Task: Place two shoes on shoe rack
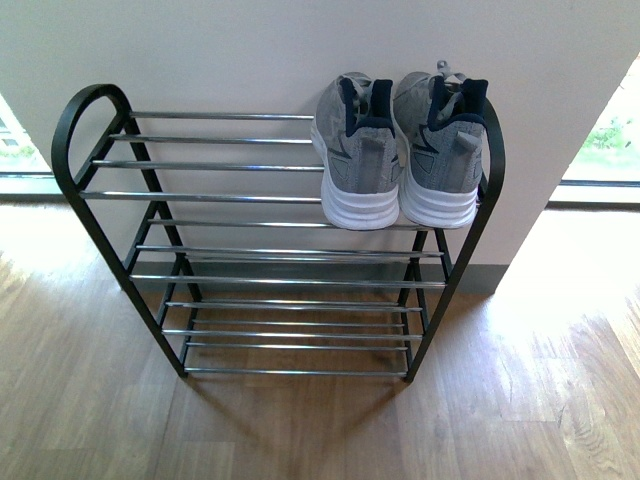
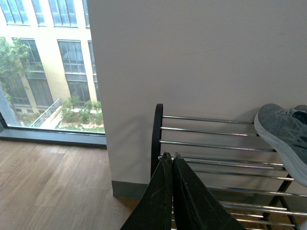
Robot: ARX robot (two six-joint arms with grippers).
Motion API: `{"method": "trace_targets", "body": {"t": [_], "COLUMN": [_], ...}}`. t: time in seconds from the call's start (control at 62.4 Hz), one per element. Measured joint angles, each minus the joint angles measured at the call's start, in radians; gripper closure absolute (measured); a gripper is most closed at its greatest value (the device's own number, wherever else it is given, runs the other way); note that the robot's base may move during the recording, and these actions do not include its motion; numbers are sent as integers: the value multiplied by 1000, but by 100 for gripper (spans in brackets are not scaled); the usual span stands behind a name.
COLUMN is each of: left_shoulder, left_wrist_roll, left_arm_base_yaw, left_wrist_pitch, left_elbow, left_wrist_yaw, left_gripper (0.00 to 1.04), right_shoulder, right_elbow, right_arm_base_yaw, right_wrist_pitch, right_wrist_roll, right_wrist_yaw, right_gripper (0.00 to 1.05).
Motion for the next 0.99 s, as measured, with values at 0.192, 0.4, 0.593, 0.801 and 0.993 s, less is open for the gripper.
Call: {"method": "trace_targets", "body": {"t": [0.192, 0.4, 0.593, 0.801, 0.993], "left_shoulder": [-74, -145, -224, -341, -342], "left_wrist_roll": [0, 0, 0, 0, 0], "left_arm_base_yaw": [0, 0, 0, 1, 1], "left_wrist_pitch": [-73, -145, -235, -359, -359], "left_elbow": [0, 0, 0, 0, 0], "left_wrist_yaw": [0, 0, 0, 0, 0], "left_gripper": [104, 104, 104, 104, 97], "right_shoulder": [0, 0, 0, 0, 0], "right_elbow": [0, 0, 0, 0, 0], "right_arm_base_yaw": [0, 0, 0, 0, 0], "right_wrist_pitch": [0, 0, 0, 0, 0], "right_wrist_roll": [0, 0, 0, 0, 0], "right_wrist_yaw": [0, 0, 0, 0, 0], "right_gripper": [9, 9, 9, 9, 9]}}
